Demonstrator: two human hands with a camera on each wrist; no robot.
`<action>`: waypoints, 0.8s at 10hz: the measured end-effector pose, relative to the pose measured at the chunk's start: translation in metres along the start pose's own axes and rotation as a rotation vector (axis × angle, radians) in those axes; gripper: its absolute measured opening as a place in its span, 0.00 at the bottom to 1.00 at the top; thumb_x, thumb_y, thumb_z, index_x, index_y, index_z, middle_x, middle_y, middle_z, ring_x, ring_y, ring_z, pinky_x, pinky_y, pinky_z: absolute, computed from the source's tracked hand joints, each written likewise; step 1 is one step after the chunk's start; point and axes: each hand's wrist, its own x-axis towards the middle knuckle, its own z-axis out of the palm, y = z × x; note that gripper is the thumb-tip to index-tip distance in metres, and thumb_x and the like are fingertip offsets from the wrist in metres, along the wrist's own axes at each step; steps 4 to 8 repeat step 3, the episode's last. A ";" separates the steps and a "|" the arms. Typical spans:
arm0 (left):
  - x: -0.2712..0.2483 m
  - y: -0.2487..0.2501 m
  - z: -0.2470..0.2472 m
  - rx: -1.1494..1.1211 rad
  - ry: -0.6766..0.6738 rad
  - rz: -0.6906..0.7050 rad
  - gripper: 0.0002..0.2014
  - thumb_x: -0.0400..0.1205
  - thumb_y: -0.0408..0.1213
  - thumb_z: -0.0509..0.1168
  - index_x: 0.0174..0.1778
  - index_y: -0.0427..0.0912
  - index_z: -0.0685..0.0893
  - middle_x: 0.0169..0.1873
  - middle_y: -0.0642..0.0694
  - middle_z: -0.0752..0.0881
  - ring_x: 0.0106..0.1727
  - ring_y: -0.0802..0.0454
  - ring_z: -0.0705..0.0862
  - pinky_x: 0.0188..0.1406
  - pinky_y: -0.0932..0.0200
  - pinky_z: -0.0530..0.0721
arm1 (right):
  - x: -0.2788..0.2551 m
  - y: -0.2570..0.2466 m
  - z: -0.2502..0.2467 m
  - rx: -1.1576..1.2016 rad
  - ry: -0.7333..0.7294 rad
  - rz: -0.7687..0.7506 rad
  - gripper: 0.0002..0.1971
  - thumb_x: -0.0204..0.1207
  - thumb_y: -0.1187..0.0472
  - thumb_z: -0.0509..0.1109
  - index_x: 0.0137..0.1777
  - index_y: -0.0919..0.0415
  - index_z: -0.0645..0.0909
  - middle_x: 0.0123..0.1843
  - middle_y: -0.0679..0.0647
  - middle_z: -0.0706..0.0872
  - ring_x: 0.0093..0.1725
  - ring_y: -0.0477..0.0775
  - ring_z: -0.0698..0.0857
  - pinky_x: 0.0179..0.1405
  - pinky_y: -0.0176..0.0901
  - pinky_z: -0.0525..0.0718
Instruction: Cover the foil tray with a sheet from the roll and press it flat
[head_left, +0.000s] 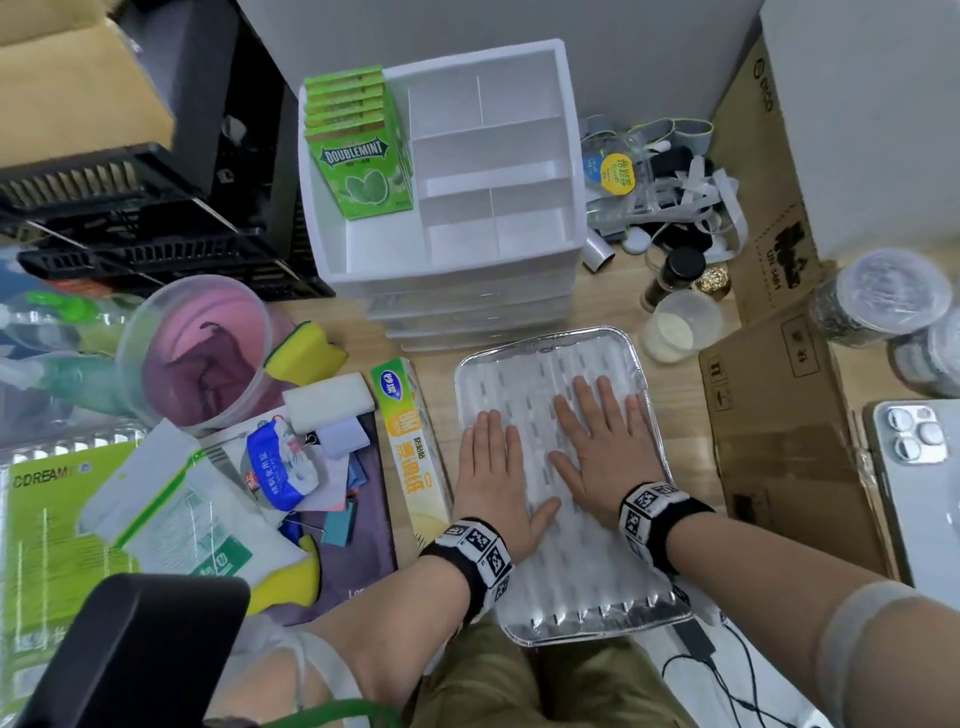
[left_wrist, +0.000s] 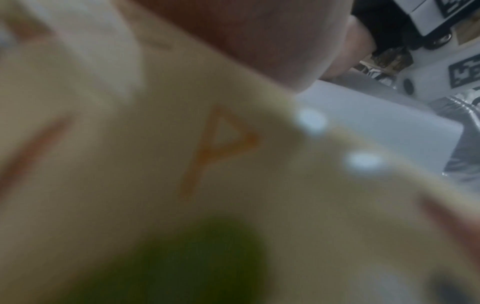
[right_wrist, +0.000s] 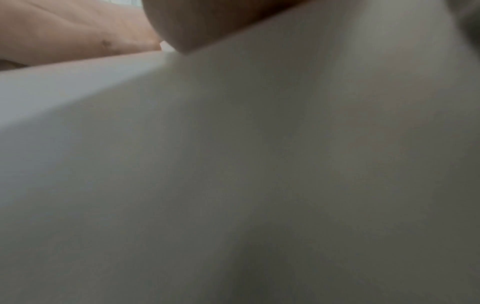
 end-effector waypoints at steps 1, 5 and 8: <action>-0.004 0.002 -0.010 -0.038 0.006 -0.006 0.49 0.81 0.69 0.44 0.86 0.32 0.42 0.87 0.26 0.40 0.87 0.30 0.34 0.88 0.30 0.38 | -0.004 -0.002 -0.011 0.002 0.023 0.010 0.35 0.81 0.40 0.50 0.84 0.54 0.48 0.88 0.58 0.47 0.86 0.63 0.41 0.81 0.68 0.43; -0.011 0.011 -0.022 -0.088 0.073 0.022 0.46 0.82 0.65 0.44 0.87 0.34 0.43 0.88 0.28 0.42 0.88 0.33 0.35 0.88 0.31 0.39 | -0.019 -0.006 -0.028 0.046 0.062 0.002 0.33 0.82 0.45 0.49 0.84 0.57 0.47 0.87 0.59 0.47 0.86 0.61 0.41 0.85 0.65 0.43; -0.011 0.011 -0.022 -0.088 0.073 0.022 0.46 0.82 0.65 0.44 0.87 0.34 0.43 0.88 0.28 0.42 0.88 0.33 0.35 0.88 0.31 0.39 | -0.019 -0.006 -0.028 0.046 0.062 0.002 0.33 0.82 0.45 0.49 0.84 0.57 0.47 0.87 0.59 0.47 0.86 0.61 0.41 0.85 0.65 0.43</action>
